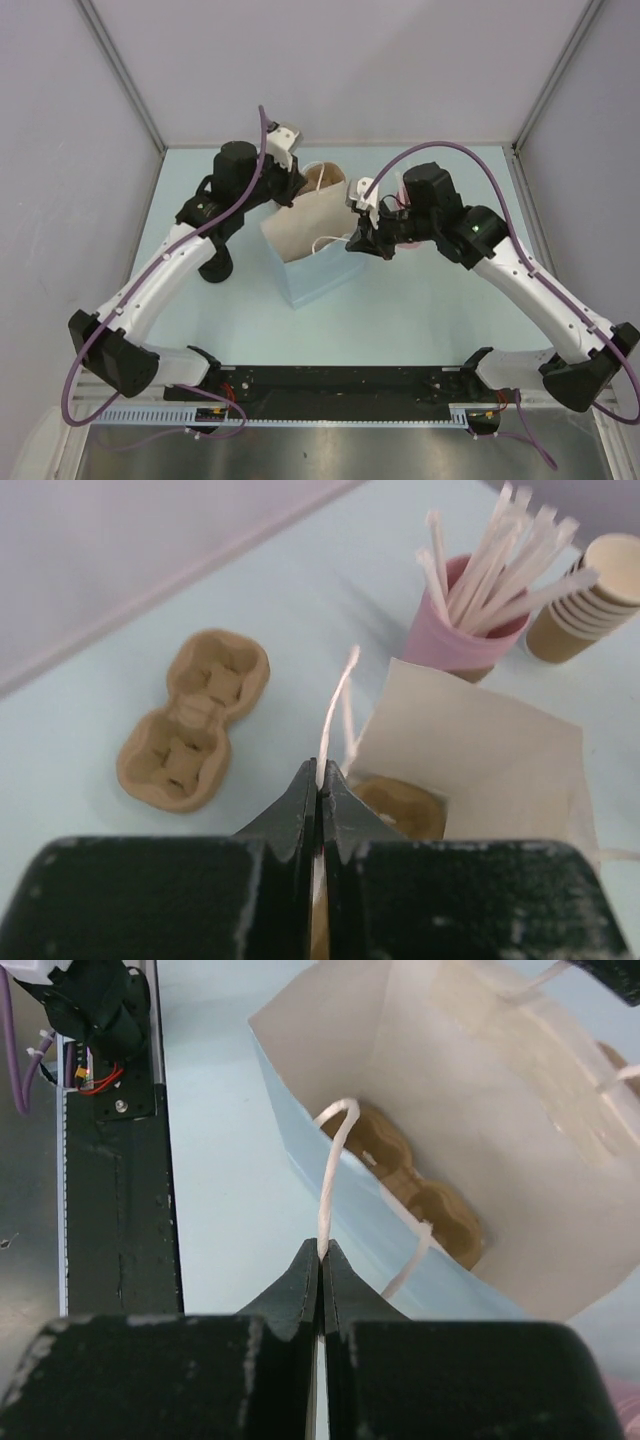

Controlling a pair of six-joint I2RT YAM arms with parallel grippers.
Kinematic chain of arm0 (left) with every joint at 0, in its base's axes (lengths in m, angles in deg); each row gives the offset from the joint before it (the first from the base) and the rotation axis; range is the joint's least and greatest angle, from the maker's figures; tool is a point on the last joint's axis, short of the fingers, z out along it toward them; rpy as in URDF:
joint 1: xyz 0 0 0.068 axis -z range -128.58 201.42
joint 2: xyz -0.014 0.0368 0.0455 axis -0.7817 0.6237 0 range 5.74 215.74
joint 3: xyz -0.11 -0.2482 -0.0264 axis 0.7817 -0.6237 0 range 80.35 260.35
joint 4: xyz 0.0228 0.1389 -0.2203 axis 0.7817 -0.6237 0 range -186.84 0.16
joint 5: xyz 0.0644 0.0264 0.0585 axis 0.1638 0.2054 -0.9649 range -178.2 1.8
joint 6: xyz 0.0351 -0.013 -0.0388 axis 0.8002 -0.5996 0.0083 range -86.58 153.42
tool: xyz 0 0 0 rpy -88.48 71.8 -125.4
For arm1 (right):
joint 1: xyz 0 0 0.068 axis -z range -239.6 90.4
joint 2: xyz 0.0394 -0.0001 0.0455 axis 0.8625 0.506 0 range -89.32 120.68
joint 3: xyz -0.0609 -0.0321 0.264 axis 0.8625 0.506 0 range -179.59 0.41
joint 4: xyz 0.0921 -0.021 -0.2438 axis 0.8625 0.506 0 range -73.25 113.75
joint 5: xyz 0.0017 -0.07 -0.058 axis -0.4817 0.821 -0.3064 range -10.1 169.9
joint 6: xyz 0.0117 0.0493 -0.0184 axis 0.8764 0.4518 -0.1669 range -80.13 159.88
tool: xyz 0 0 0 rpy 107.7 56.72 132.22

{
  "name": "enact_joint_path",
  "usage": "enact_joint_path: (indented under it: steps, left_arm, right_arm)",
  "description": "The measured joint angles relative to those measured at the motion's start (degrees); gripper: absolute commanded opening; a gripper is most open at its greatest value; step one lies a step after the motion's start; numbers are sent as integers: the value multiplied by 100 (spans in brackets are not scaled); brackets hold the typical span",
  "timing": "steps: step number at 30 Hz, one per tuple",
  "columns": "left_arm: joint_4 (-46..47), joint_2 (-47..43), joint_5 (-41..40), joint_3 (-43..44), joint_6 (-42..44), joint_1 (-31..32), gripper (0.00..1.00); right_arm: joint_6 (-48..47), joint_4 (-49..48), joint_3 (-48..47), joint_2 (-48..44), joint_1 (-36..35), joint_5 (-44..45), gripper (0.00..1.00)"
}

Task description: Pack the takeout coffee

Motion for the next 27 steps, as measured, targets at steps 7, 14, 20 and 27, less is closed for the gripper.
enact_joint_path:
  steps: [7,14,20,27]
  left_arm:
    - [-42,-11,48,933,205,31,5]
    - [-28,-297,210,566,516,393,5]
    - [-409,-337,533,192,848,623,4]
    - [-638,-481,1102,170,1062,717,7]
  right_arm:
    - [-238,236,-7,-378,-190,-179,0]
    - [-811,1021,221,-415,-404,-387,0]
    - [-1196,1508,1071,-455,-868,-197,0]
    - [-1357,1408,2162,-1025,-1187,227,0]
